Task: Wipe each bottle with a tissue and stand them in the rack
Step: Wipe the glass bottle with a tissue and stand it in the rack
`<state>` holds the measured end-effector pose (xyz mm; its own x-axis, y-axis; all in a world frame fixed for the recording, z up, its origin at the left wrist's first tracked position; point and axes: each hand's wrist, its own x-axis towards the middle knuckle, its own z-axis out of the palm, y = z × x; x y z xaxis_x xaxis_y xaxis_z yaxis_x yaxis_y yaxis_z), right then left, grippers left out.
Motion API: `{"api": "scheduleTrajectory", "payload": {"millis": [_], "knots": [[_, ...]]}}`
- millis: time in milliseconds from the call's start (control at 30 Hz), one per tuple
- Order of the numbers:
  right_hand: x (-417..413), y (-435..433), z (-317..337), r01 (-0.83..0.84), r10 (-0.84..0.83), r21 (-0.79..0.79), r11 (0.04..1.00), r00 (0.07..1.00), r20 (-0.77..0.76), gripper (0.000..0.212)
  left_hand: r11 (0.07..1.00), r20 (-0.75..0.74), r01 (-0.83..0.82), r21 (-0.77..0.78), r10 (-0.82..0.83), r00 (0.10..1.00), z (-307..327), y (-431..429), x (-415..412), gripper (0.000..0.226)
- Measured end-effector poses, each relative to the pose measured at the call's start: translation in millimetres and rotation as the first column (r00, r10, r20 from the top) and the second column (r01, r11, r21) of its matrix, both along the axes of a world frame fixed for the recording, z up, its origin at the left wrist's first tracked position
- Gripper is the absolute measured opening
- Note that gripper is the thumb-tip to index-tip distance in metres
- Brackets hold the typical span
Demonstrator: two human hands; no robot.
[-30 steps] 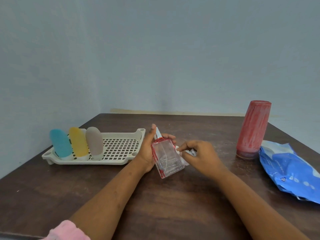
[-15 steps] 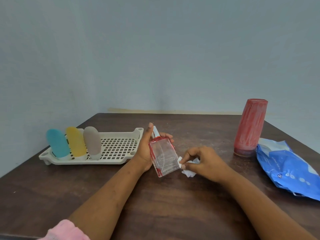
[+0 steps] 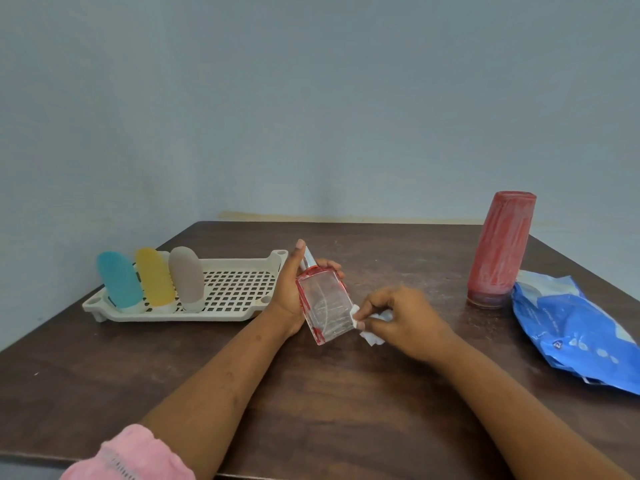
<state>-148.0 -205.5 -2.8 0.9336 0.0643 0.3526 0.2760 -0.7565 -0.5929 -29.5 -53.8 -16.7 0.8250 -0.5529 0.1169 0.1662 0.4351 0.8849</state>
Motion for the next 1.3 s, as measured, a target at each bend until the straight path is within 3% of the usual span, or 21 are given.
{"api": "scheduleTrajectory", "payload": {"millis": [67, 233, 333, 467, 533, 600, 700, 833, 900, 967, 1100, 1167, 1300], "knots": [[-4, 8, 1, -0.023, 0.025, -0.051, 0.998, 0.998, 0.051, 0.009, 1.000, -0.004, -0.026, 0.000, 0.026, 1.000, 0, -1, 2, 0.065], [-10, 36, 2, -0.086, 0.197, -0.431, 0.898, 0.955, 0.220, 0.024, 1.000, -0.085, -0.006, -0.019, 0.004, 0.996, -2, -3, 8, 0.066], [-11, 46, -4, -0.057, 0.231, -0.524, 0.850, 0.934, 0.272, 0.031, 1.000, -0.097, -0.026, 0.007, 0.026, 0.995, -4, -4, 9, 0.067], [-8, 38, -1, -0.090, 0.223, -0.454, 0.886, 0.943, 0.248, 0.023, 1.000, -0.110, -0.006, 0.008, 0.007, 0.994, 0, -5, 5, 0.061], [-4, 25, 1, -0.071, 0.118, -0.215, 0.974, 0.970, 0.212, 0.013, 1.000, -0.081, 0.023, 0.004, -0.022, 0.996, 3, -5, 3, 0.060], [1, 10, -1, 0.004, -0.004, -0.001, 1.000, 0.990, 0.144, 0.006, 0.999, -0.052, 0.034, 0.005, -0.033, 0.998, 3, -4, 3, 0.060], [9, -5, -8, 0.089, -0.095, 0.073, 0.993, 0.991, 0.092, 0.008, 0.999, -0.027, 0.024, 0.027, -0.024, 0.999, 2, -3, 1, 0.060], [16, 8, -12, 0.115, -0.164, 0.196, 0.974, 0.954, 0.252, 0.015, 0.999, 0.008, 0.013, 0.037, -0.014, 1.000, -1, -7, 3, 0.061], [15, 23, -10, 0.089, -0.128, 0.120, 0.989, 0.919, 0.372, 0.021, 0.999, 0.022, 0.003, 0.042, -0.004, 1.000, -2, -8, 4, 0.061], [12, 37, -7, 0.036, -0.004, -0.064, 0.997, 0.898, 0.440, 0.028, 0.999, 0.013, 0.013, 0.042, -0.014, 1.000, -2, -8, 4, 0.060], [4, 47, -11, -0.076, 0.219, -0.350, 0.934, 0.895, 0.389, 0.032, 0.998, -0.048, 0.053, 0.021, -0.052, 0.997, 3, -7, -1, 0.060], [0, 43, -12, -0.094, 0.236, -0.367, 0.925, 0.901, 0.364, 0.030, 0.997, -0.058, 0.074, 0.005, -0.074, 0.996, 5, -8, -3, 0.060], [0, 24, -8, -0.080, 0.146, -0.234, 0.969, 0.950, 0.277, 0.030, 0.998, -0.044, 0.064, -0.013, -0.065, 0.997, 5, -7, -3, 0.060]]}}
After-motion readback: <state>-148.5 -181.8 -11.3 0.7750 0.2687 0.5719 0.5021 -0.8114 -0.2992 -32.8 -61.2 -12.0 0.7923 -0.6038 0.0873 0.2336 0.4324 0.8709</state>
